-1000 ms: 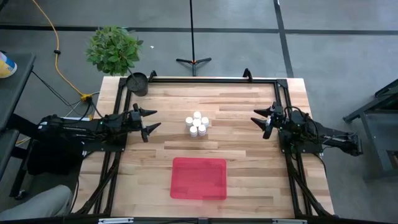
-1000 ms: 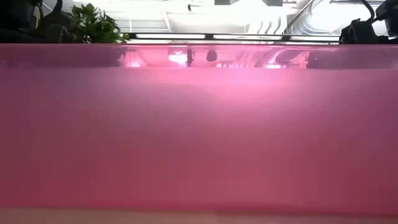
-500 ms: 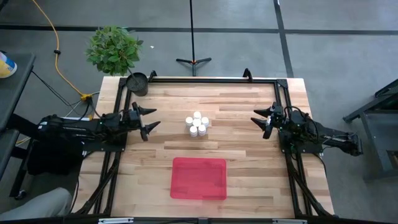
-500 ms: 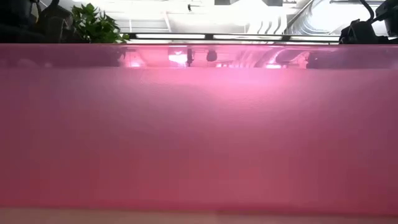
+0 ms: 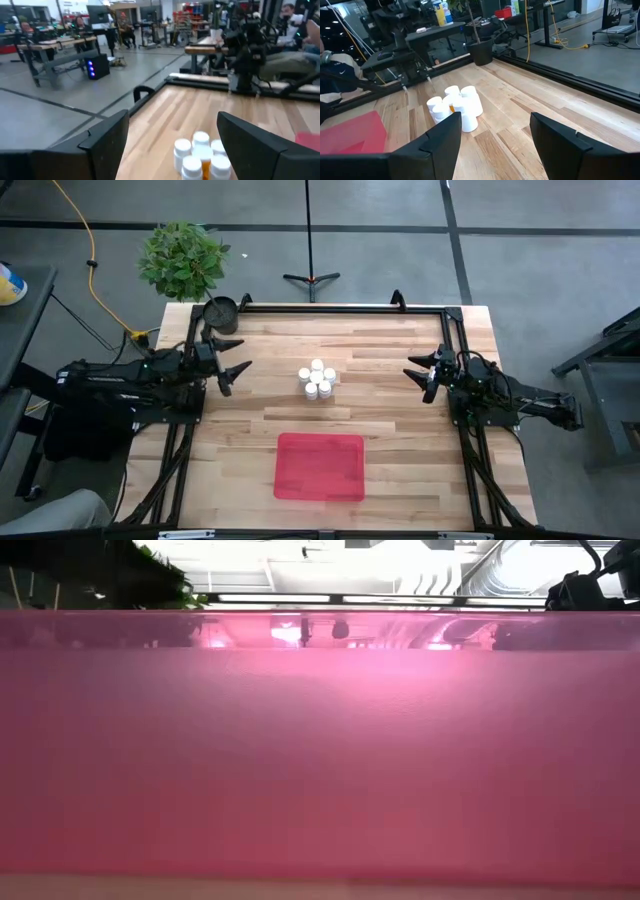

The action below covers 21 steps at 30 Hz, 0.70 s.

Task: Pick and place pill bottles into a basket
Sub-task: Put the white pill bottle into the red bin

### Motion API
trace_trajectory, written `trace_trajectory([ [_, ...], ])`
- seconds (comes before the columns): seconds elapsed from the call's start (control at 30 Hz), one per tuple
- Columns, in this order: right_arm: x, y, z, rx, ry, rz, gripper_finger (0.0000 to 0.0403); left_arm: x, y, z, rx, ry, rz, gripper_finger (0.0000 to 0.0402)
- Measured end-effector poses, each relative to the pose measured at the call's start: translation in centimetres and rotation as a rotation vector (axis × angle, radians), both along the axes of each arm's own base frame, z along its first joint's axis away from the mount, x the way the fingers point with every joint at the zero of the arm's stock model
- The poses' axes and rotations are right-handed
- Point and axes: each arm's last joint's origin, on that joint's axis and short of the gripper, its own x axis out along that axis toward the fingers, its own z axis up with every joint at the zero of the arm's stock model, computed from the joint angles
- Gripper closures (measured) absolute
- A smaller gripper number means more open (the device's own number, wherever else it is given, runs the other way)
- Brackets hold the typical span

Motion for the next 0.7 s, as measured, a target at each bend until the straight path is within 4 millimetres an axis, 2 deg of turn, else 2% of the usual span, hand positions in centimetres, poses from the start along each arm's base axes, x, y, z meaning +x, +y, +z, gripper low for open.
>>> trace_trajectory([
  [0.17, 0.0, 0.0, 0.0, 0.000, 0.000, 0.000, 0.0176, 0.1, 0.1, 3.0, -0.066, -0.079, 0.040, 0.0064],
  [0.3, 0.0, 0.0, 0.0, 0.019, -0.007, -0.003, 0.0176, -0.1, 0.2, 5.9, -0.052, -0.142, 0.089, 0.0064],
  [0.5, 0.0, 0.0, 0.0, 0.025, -0.005, -0.002, 0.0176, -1.2, 0.5, 9.7, -0.030, -0.240, 0.180, 0.0064],
  [0.7, 0.0, 0.0, 0.0, 0.026, -0.003, -0.002, 0.0176, -2.5, 0.5, 12.2, 0.000, -0.292, 0.184, 0.0064],
])
